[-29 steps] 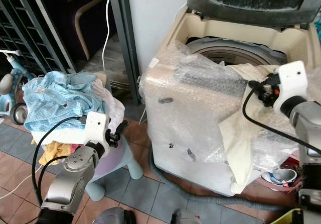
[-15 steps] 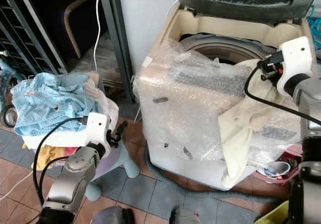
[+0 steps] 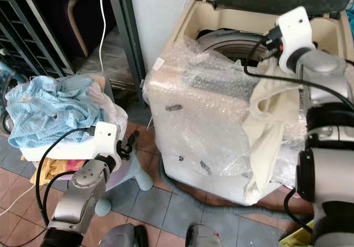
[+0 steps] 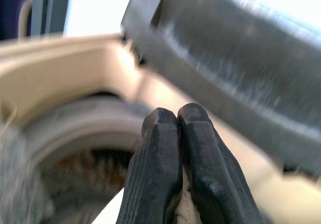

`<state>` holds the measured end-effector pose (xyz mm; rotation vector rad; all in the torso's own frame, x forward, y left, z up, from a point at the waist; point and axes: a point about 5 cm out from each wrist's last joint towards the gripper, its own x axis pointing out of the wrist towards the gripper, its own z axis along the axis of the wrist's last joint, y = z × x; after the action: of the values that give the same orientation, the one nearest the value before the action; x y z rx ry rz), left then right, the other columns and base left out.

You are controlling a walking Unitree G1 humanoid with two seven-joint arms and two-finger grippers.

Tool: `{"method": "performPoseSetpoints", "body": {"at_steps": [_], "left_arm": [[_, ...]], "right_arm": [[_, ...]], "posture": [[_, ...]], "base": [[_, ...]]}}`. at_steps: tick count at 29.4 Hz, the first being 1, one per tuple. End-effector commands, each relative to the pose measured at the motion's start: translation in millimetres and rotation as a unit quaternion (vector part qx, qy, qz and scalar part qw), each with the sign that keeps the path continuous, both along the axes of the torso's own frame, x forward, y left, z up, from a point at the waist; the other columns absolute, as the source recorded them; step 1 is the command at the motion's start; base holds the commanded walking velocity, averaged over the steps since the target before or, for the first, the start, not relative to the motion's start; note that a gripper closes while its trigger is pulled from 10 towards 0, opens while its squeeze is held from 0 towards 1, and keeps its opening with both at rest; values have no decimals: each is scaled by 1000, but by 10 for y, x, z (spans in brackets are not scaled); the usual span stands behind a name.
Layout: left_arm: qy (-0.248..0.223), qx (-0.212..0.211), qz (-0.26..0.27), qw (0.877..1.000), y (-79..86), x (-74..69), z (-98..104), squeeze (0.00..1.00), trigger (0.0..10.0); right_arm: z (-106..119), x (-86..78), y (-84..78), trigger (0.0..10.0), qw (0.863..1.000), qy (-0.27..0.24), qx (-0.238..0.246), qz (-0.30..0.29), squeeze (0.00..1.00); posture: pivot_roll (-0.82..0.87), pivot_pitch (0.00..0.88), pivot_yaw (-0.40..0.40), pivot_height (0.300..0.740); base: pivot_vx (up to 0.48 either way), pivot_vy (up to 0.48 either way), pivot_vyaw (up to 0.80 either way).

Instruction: Clothes washing

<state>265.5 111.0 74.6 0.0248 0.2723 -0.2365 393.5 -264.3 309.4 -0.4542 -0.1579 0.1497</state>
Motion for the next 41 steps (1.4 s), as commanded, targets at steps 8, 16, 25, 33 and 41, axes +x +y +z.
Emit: {"method": "performPoseSetpoints", "body": {"at_steps": [8,16,25,33,41], "left_arm": [[-29,2,21,999,33,59,61,0,10000],[-32,3,9,999,4,85,71,0,10000],[-32,8,-4,999,-7,93,69,0,10000],[-28,6,3,1000,24,63,48,0,10000],[-21,5,-13,1000,1,59,31,0,10000]], "right_arm": [[536,-153,89,5451,971,-223,-81,-21,0],[-424,-136,-356,10000,995,-6,-52,-90,1000],[-183,-276,-331,10000,995,-90,26,-21,1000],[-341,-728,-62,10000,965,66,59,248,1000],[-817,-1110,-183,10000,951,186,-26,248,1000]], "posture": [[-77,40,16,740],[-84,44,37,740],[-88,44,43,740],[-89,46,35,740],[-103,52,48,740]], "base": [[0,0,0],[0,0,0],[0,0,0],[0,0,0],[0,0,0]]}}
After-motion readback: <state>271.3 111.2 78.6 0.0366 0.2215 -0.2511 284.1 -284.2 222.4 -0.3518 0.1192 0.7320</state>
